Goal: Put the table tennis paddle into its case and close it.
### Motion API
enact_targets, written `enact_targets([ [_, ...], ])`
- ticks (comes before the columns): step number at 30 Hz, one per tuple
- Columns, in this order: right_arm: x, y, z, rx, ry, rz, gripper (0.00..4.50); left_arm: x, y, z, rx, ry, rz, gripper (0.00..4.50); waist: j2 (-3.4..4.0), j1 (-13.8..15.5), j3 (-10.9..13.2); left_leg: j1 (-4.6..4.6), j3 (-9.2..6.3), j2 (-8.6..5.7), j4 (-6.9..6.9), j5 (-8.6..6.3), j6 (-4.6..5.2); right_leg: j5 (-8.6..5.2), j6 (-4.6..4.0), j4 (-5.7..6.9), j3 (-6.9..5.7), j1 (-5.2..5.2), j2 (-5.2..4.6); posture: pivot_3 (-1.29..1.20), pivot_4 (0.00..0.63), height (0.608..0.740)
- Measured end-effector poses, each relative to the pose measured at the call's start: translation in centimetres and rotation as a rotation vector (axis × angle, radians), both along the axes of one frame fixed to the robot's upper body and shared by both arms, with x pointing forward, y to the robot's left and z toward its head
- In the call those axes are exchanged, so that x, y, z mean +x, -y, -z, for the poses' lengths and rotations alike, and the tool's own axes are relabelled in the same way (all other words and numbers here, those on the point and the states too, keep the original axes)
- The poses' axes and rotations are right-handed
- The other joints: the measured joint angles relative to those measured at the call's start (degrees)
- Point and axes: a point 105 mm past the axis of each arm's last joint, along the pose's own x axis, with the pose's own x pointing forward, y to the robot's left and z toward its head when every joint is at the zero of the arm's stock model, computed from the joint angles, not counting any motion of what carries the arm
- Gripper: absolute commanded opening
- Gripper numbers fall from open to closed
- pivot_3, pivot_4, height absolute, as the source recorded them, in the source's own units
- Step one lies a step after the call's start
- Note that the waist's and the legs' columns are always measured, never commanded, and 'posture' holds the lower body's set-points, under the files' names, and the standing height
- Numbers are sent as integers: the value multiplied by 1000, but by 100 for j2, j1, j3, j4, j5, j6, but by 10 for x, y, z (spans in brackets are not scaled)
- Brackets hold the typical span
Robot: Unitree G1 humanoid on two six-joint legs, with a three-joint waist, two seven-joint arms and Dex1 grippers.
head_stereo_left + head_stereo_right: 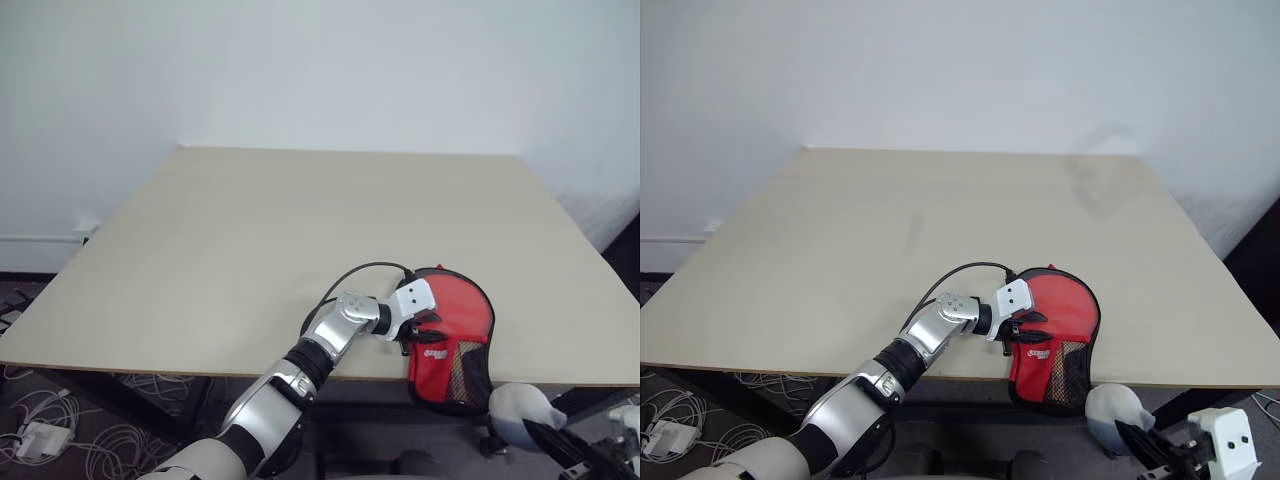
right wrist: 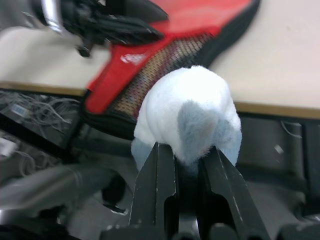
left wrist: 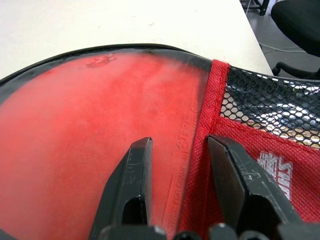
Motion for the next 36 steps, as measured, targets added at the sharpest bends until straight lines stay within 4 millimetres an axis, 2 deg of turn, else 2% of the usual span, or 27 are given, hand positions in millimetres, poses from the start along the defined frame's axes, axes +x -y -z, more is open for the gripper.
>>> enact_targets([
  [3,20,3,-17,45,121,38,19,0,0,0,0,-2,0,1736,-1,3,-1,2,2,1,0,0,0,1,-1,-1,-1,1,0,0,0,728],
  [7,43,5,-29,70,223,77,19,0,1,0,-1,-4,0,1736,-2,4,-1,1,5,1,2,0,0,1,-1,-4,0,3,1,0,0,728],
  [12,72,-3,-9,117,198,89,19,0,1,0,-2,-5,3,1736,-4,3,-4,0,4,1,3,1,1,2,-3,-4,1,4,3,0,0,728],
  [17,96,-7,21,56,135,119,19,1,1,0,-6,0,-2,1736,-8,1,-6,2,3,0,6,3,5,7,-11,-3,3,7,6,0,0,728],
  [24,108,-8,26,28,156,130,19,7,-4,0,-43,7,-47,1736,-23,-5,-9,4,3,1,6,6,9,7,-9,1,4,5,9,0,0,728],
  [27,108,-10,24,23,158,100,1049,11,-6,0,-69,-16,-91,1736,-25,-7,-8,4,3,1,6,6,10,7,-9,4,6,1,11,0,0,728],
  [32,110,-12,22,34,171,80,2890,37,-26,-3,-68,-28,-225,1736,-20,0,-6,-6,3,1,6,15,26,7,-8,7,6,-8,12,0,0,728],
  [36,110,-13,22,38,169,80,4361,47,-33,-6,-85,-52,-272,1736,-20,3,-3,-10,3,0,6,16,26,11,-15,6,6,-10,12,0,0,728],
])
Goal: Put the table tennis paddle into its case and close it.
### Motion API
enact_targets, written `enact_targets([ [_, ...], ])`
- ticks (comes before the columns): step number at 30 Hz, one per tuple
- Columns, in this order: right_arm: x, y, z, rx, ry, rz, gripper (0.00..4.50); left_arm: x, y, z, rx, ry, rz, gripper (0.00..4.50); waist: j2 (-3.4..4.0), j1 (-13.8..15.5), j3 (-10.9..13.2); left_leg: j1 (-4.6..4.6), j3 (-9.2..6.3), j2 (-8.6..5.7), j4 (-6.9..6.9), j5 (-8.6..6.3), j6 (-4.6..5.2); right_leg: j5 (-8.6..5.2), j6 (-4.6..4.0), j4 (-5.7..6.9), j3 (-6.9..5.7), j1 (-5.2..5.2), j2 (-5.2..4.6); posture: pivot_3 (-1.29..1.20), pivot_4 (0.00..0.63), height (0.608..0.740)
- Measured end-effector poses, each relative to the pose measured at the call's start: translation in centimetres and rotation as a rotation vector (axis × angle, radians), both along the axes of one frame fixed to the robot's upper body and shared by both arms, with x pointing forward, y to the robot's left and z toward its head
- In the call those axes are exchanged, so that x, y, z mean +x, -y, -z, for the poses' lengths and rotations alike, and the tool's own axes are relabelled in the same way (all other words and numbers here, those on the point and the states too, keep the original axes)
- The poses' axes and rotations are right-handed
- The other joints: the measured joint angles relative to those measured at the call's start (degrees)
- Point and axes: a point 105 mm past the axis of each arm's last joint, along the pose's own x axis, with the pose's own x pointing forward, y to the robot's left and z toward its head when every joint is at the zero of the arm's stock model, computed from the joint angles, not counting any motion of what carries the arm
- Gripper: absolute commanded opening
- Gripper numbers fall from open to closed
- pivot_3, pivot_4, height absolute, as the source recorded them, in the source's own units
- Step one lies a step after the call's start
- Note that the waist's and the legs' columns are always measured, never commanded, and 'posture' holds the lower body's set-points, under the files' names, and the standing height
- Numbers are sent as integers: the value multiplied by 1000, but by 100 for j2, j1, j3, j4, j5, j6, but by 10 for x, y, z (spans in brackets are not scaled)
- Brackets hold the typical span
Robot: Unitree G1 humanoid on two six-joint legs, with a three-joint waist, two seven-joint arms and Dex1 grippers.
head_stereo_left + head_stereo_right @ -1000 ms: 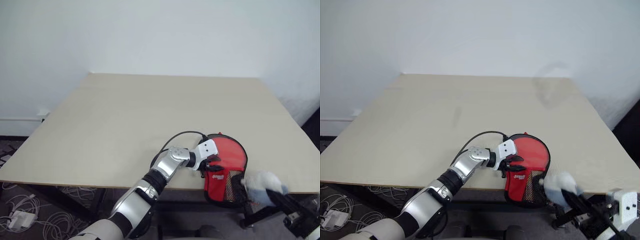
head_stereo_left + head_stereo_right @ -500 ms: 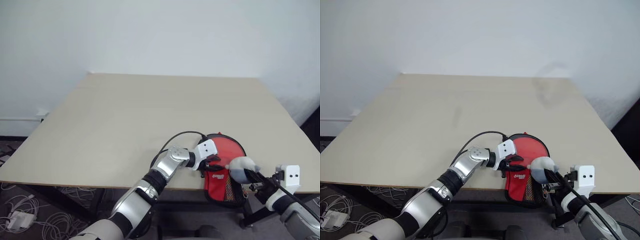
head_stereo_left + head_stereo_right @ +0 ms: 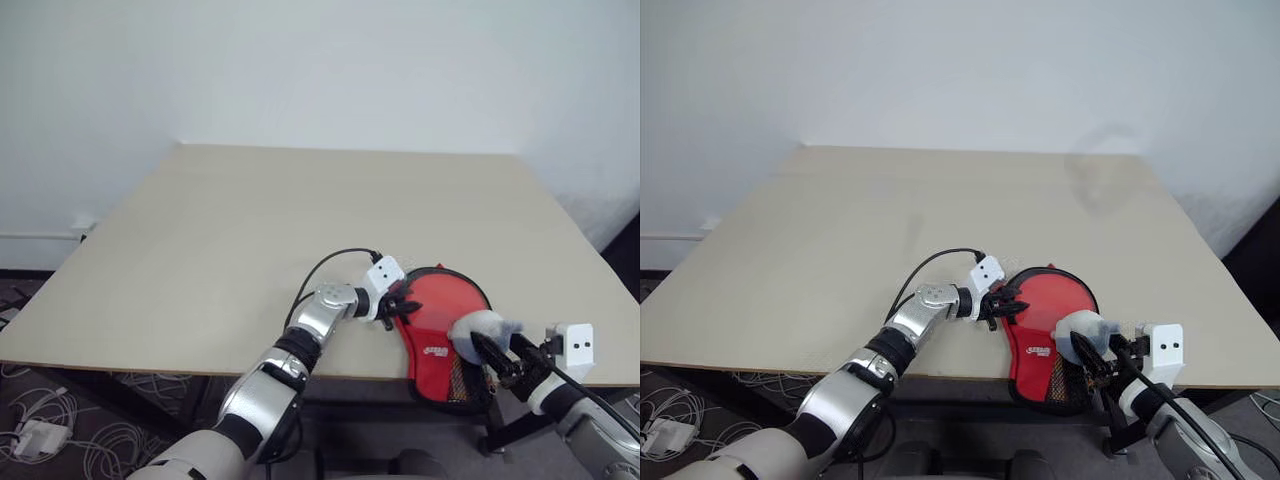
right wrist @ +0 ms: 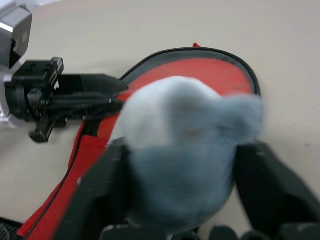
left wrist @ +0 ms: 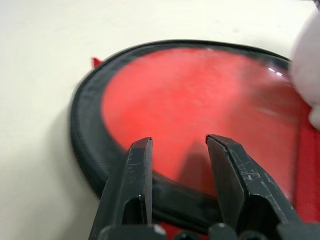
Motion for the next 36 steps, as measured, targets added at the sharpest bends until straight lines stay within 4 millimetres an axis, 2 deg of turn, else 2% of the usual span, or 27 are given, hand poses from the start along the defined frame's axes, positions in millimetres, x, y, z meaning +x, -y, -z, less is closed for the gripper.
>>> enact_targets([
  [1,0,0,0,3,-1,2,4473,1,-1,0,-6,-8,-8,1736,0,-2,2,-1,0,0,0,0,0,0,0,0,0,-1,0,0,0,728],
  [8,7,3,-9,49,48,59,4473,6,-8,-2,-32,-42,-27,1736,11,-1,19,-2,2,0,0,0,0,6,-10,2,2,-2,0,0,0,728],
  [16,17,19,-43,166,232,180,4473,9,-17,-2,-38,-70,-41,1736,15,-1,25,-6,0,-1,0,1,1,8,-11,3,1,0,1,0,0,728],
  [22,19,17,-64,187,343,210,4473,14,-29,-4,-30,-84,-45,1736,24,-1,34,-6,1,-1,-1,1,2,10,-13,7,2,0,2,0,0,728],
  [25,18,14,-88,221,441,202,4473,19,-38,-11,-54,-90,-49,1736,35,-2,51,-8,0,-1,-1,2,3,11,-14,9,2,0,3,0,0,728],
  [29,17,13,-107,268,525,192,4473,29,-65,-27,-59,-51,-51,1736,36,-7,57,-7,1,-1,-3,3,4,13,-16,12,5,1,5,0,0,728],
  [33,24,27,-101,273,528,257,4473,34,-104,-48,-66,20,-53,1736,40,-6,60,-7,4,-1,-5,4,4,13,-18,12,9,2,4,0,0,728],
  [36,30,28,-99,282,534,261,4473,26,-137,-50,-55,37,-59,1736,53,-6,65,-6,5,-1,-7,4,5,14,-17,14,10,1,4,0,0,728],
])
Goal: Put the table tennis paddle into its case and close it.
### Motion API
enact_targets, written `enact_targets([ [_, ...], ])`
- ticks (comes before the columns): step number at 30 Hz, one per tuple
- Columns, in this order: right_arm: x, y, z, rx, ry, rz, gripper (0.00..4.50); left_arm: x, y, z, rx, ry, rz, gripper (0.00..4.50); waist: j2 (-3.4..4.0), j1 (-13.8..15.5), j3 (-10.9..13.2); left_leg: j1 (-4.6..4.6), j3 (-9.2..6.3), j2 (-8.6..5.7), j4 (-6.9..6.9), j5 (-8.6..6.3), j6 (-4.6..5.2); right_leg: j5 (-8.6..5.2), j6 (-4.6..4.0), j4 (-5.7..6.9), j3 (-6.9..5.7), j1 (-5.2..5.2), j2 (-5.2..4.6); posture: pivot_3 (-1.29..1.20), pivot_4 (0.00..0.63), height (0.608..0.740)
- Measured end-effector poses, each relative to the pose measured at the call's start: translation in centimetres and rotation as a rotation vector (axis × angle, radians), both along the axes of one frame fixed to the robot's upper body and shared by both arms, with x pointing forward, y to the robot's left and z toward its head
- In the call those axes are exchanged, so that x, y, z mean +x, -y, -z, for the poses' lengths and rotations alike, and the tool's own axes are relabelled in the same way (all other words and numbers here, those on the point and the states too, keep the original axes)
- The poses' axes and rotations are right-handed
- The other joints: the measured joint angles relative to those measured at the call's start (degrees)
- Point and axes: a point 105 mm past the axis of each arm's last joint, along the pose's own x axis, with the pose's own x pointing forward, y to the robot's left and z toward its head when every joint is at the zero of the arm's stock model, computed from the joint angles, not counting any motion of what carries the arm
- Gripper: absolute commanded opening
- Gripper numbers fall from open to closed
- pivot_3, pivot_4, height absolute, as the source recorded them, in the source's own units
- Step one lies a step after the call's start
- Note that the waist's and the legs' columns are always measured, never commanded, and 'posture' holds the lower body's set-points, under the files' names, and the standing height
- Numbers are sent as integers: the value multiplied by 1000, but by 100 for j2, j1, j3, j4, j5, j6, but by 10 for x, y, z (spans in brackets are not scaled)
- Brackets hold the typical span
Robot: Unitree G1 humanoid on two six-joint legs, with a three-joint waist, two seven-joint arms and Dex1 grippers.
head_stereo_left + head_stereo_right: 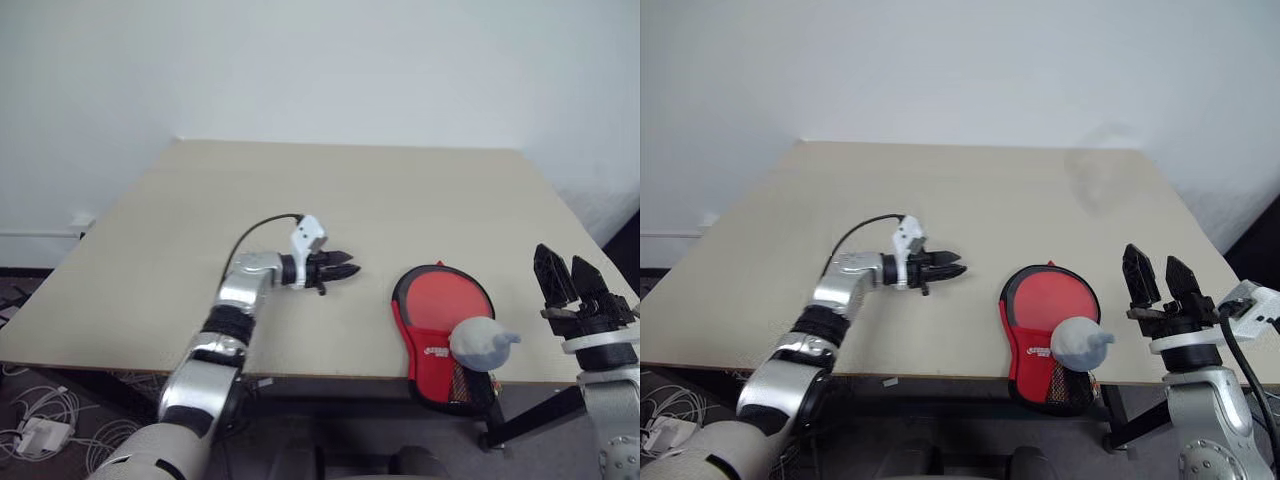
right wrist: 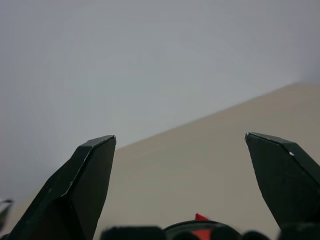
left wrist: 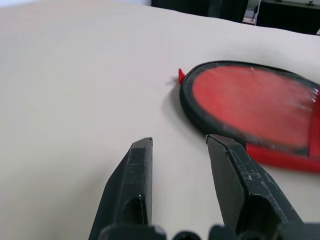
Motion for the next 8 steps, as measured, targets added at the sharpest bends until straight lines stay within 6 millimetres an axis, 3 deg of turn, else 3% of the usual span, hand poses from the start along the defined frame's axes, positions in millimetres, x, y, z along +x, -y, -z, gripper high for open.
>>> enact_targets([
  [4,15,-6,4,-6,-2,-24,4473,-20,-38,19,79,-7,-18,1736,4,-31,2,3,2,0,1,2,2,1,-1,2,1,1,0,0,0,728],
  [8,33,-13,8,-10,-13,-33,4473,-38,-61,47,126,-77,-86,1736,11,-16,7,2,2,0,3,3,3,1,-1,2,-1,-2,-4,0,0,728],
])
